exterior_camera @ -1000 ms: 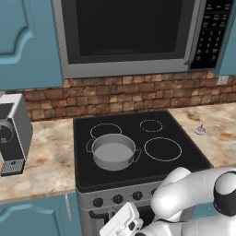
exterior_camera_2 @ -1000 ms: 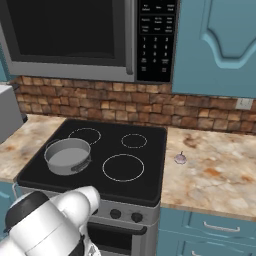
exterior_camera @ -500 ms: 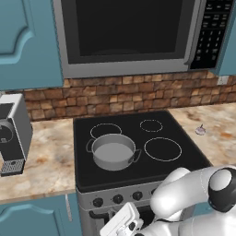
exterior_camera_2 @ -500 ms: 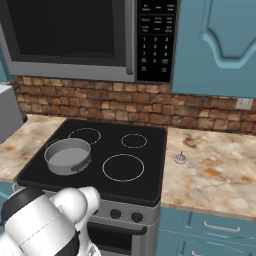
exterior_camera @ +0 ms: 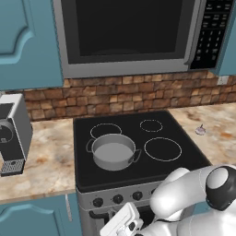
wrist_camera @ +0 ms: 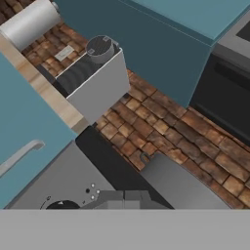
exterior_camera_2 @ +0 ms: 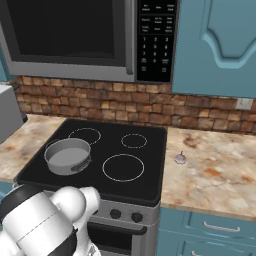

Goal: Turn on the burner for the pot on the stove. Wait thirty seconds for the pot to heat up. Then add the garlic to the pot.

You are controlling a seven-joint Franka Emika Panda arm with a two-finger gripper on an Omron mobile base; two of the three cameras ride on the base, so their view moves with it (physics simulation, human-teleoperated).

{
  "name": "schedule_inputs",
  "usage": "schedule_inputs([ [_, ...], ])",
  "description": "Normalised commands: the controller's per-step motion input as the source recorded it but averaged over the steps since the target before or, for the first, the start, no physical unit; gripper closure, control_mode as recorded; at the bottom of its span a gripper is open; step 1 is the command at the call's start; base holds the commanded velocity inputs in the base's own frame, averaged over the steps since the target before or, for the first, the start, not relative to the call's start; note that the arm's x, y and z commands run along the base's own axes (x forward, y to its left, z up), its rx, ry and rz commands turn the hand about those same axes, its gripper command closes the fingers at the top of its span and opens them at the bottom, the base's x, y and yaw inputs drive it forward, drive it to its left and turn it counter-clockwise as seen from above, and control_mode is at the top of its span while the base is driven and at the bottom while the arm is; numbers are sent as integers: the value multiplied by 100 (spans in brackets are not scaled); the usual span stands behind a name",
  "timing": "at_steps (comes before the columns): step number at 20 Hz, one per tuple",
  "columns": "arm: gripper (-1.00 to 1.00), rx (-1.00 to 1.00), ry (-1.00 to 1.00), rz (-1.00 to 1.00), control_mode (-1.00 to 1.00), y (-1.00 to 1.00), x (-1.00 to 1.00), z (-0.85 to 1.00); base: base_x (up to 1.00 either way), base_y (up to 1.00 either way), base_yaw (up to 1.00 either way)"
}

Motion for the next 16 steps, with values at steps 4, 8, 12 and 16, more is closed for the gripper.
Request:
schedule_inputs([
  [4,100,0,0,0,-100,-3,0,0,0,0,0],
  [8,100,0,0,0,-100,0,0,0,0,0,0],
  [12,100,0,0,0,-100,0,0,0,0,0,0],
  [16,100,0,0,0,-100,0,0,0,0,0,0],
])
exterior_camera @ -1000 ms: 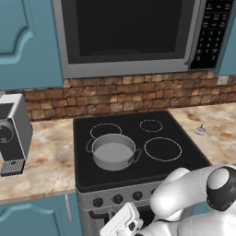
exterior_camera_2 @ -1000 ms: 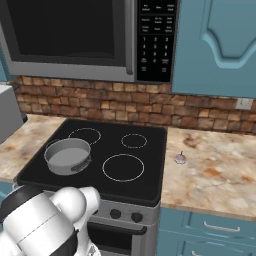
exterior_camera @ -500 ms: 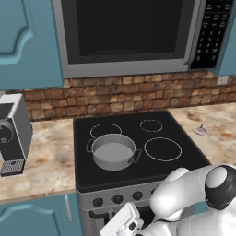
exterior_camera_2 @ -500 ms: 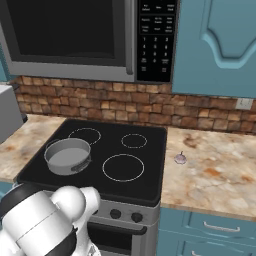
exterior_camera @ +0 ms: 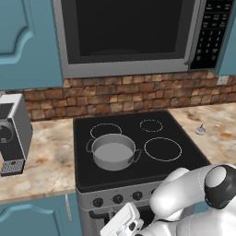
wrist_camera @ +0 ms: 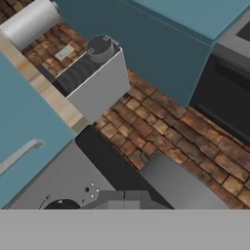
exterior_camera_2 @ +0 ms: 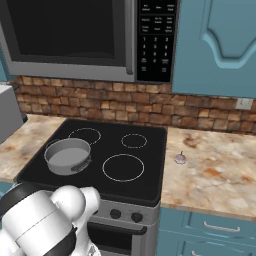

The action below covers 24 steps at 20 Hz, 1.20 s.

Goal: Turn on the burner for the pot on the stove. Wait thirty seconds for the pot to heat up. Then add the garlic to the pot.

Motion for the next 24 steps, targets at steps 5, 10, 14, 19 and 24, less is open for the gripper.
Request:
schedule_inputs([
  [5,100,0,0,0,-100,0,0,0,0,0,0],
  [10,100,0,0,0,-100,0,0,0,0,0,0],
  [14,100,0,0,0,-100,0,0,0,0,0,0],
  [19,100,0,0,0,-100,0,0,0,0,0,0],
  [24,100,0,0,0,-100,0,0,0,0,0,0],
])
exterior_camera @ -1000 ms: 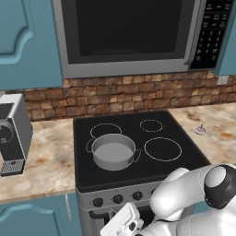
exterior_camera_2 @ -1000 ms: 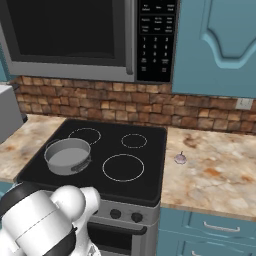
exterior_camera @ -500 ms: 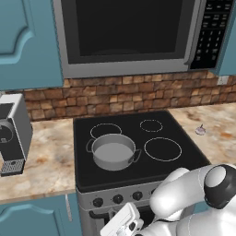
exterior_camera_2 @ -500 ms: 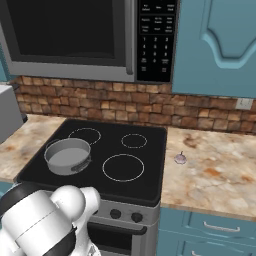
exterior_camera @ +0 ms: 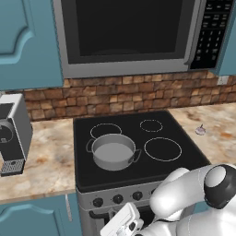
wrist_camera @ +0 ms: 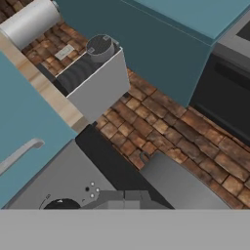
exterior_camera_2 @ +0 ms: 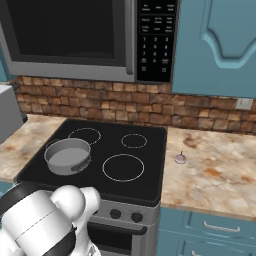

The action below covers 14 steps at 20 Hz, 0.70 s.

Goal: Turn on the burner for the pot on the stove. Wait thirty seconds for the pot to heat up. Then add the garlic to the pot.

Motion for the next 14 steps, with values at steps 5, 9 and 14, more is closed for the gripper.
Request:
schedule_inputs([
  [5,100,0,0,0,-100,0,0,0,0,0,0],
  [9,100,0,0,0,-100,0,0,0,0,0,0],
  [14,100,0,0,0,-100,0,0,0,0,0,0],
])
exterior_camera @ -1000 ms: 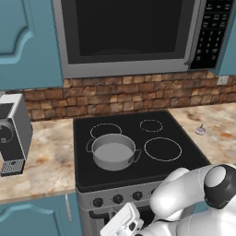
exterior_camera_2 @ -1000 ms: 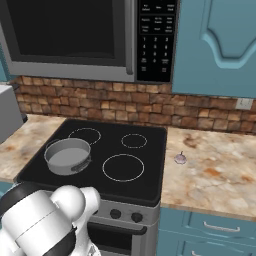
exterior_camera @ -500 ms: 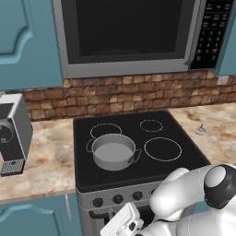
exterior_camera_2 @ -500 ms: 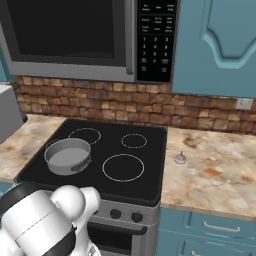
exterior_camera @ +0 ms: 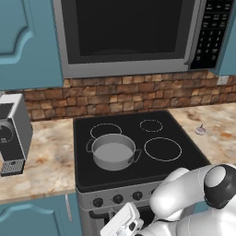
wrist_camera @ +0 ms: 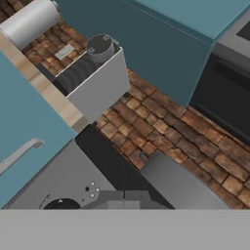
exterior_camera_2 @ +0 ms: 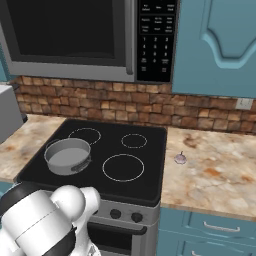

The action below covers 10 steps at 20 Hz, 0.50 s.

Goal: Turn on the burner for the pot on the stove. Wait thirty seconds for the pot to heat up. Then add the garlic to the pot.

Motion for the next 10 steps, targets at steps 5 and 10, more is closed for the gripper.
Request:
schedule_inputs([
  [5,100,0,0,0,-100,0,0,0,0,0,0],
  [10,100,0,0,0,-100,0,0,0,0,0,0],
])
